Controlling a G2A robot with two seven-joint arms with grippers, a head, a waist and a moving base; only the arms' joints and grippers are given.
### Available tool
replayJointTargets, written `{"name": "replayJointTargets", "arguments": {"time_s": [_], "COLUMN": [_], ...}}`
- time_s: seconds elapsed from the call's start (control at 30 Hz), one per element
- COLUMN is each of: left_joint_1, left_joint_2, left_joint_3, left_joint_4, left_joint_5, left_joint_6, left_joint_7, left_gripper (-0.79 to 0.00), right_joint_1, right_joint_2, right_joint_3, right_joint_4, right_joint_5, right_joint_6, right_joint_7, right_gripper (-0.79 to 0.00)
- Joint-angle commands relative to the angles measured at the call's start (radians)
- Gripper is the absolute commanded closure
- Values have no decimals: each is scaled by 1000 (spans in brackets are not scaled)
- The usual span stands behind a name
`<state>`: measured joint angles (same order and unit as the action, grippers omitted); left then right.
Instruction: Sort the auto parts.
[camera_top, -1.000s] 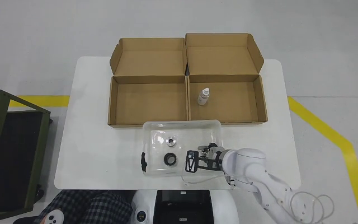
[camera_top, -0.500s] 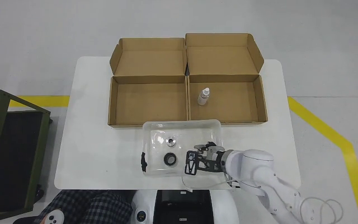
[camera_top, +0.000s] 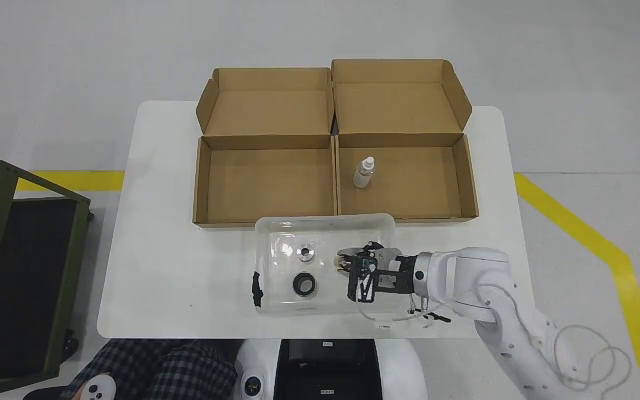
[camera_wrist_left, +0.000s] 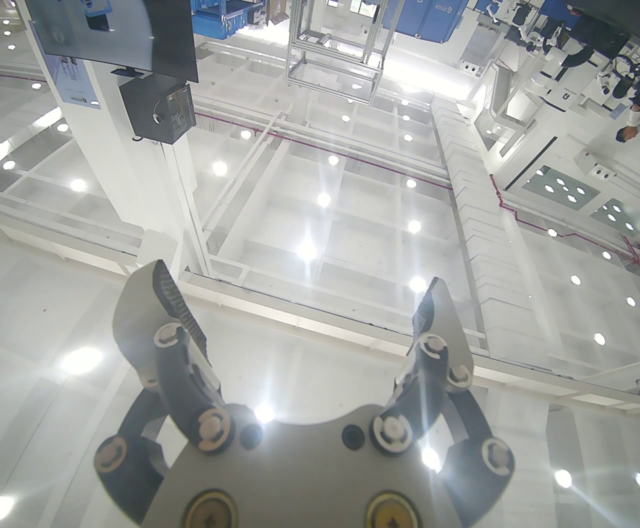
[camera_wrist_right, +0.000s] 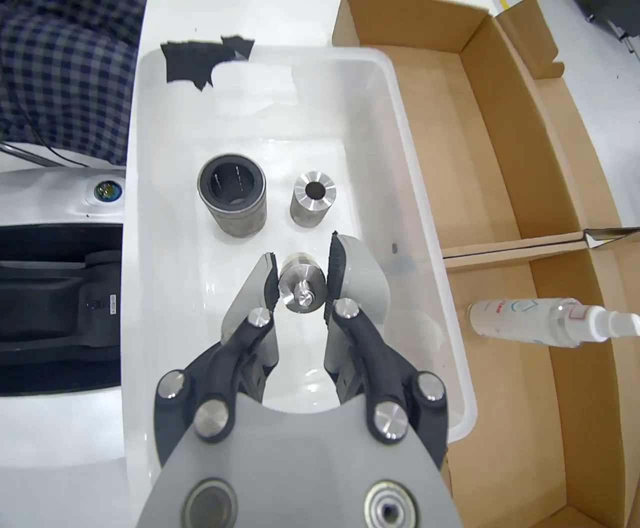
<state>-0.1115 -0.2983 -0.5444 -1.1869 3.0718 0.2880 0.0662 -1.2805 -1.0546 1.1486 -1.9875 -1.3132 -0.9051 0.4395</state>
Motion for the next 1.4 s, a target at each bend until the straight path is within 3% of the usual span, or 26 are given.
{"name": "replayJointTargets", "arguments": {"time_s": [0.0, 0.3, 0.53, 0.67, 1.0, 1.37], "left_joint_1": [0, 0, 0, 0, 0, 0], "left_joint_2": [0, 0, 0, 0, 0, 0], "left_joint_3": [0, 0, 0, 0, 0, 0], "left_joint_4": [0, 0, 0, 0, 0, 0], "left_joint_5": [0, 0, 0, 0, 0, 0], "left_joint_6": [0, 0, 0, 0, 0, 0], "left_joint_7": [0, 0, 0, 0, 0, 0], "left_gripper": [-785, -785, -785, -785, -785, -785], "right_joint_1": [3, 6, -29, -37, -80, -25], "right_joint_2": [1, 9, 20, 25, 21, 24], "right_joint_3": [13, 99, 212, 260, 302, 354], "right_joint_4": [19, 67, -19, -50, -175, -199], "right_joint_5": [23, 160, 258, 313, 364, 463], "right_joint_6": [-10, -53, -34, -42, 54, 68], "right_joint_7": [-67, -266, -363, -387, -478, -452], "right_gripper": [0, 0, 0, 0, 0, 0]}}
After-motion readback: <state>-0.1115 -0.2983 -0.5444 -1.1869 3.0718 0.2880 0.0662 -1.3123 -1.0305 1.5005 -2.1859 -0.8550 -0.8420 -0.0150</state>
